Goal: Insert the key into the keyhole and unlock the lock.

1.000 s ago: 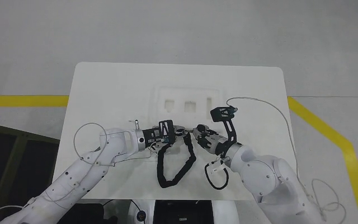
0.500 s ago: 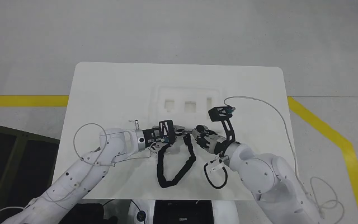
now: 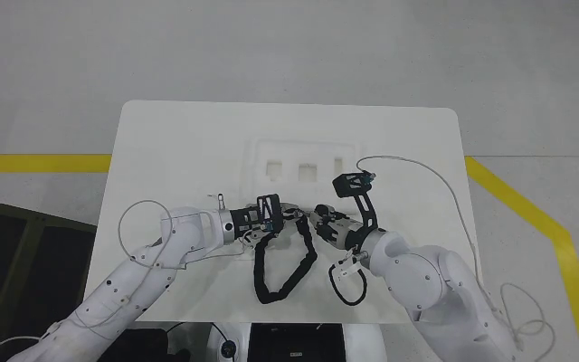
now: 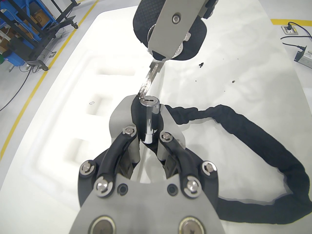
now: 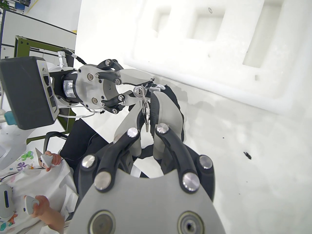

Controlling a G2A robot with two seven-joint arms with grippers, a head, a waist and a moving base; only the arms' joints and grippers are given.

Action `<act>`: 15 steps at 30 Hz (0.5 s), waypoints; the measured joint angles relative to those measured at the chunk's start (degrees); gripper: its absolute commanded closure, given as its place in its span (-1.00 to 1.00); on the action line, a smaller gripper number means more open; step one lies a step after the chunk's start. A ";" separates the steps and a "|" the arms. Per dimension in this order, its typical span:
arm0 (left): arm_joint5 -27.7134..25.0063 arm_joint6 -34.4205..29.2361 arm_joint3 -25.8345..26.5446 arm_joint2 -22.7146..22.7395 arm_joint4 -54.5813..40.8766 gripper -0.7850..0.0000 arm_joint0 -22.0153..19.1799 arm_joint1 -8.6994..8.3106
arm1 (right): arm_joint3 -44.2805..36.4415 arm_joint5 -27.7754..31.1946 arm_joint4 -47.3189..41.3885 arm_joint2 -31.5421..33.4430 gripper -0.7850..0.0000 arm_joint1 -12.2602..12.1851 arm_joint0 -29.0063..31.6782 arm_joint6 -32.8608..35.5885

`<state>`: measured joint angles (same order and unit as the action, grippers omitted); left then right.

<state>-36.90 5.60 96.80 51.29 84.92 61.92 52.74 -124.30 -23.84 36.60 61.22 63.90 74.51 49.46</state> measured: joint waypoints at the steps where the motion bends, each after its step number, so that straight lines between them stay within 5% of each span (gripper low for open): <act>1: -0.05 0.01 0.00 0.07 0.02 1.00 0.07 0.03 | 0.08 0.08 -0.06 -0.01 1.00 0.03 -0.07 0.00; 15: -0.81 0.14 0.20 1.44 0.66 1.00 1.08 0.38 | -0.50 0.69 0.06 0.67 1.00 0.06 0.09 1.70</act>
<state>-37.71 5.73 96.99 52.73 85.58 63.00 53.13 -124.80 -23.15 36.66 61.89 63.96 74.59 51.16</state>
